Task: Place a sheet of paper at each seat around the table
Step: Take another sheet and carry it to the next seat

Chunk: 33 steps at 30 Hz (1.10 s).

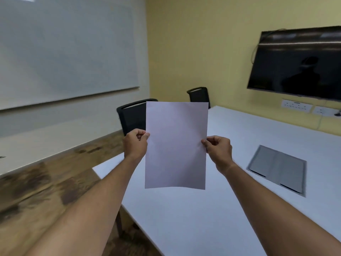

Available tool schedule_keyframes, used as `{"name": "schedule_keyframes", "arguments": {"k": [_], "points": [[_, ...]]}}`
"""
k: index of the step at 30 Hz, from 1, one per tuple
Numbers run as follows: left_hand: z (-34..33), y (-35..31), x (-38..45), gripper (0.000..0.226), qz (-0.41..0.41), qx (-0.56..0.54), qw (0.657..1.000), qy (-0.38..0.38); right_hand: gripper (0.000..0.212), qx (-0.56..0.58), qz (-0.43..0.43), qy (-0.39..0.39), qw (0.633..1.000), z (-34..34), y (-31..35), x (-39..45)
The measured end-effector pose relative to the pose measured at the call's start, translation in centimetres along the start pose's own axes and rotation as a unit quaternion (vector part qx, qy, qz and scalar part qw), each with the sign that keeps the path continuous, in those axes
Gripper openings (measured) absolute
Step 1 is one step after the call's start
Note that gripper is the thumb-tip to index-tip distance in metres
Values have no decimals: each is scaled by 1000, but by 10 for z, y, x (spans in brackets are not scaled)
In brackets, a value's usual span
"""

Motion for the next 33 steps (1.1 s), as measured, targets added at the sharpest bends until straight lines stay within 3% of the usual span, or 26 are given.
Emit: {"name": "schedule_keyframes", "arguments": {"k": [8,18,26,33], "points": [[135,66,80,6,34,38,994,-101,12,7,22,81,996,-183,23,0],[254,159,203,7,55,70,988,-125,12,15,36,122,992,-387,44,6],[275,221,307,10,56,64,989,-120,7,8,45,121,992,-499,36,48],[237,271,438,9,40,60,994,-82,15,2,46,83,995,-579,12,136]]}}
Point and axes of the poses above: each hand's wrist, its own x-axis towards the middle knuckle, its own z-axis out of the back of the hand, y = z × x, the point moved 6 cm from there along x, towards the middle knuckle, and after that the axes turned 1 degree about x, right-handed, at the moved point
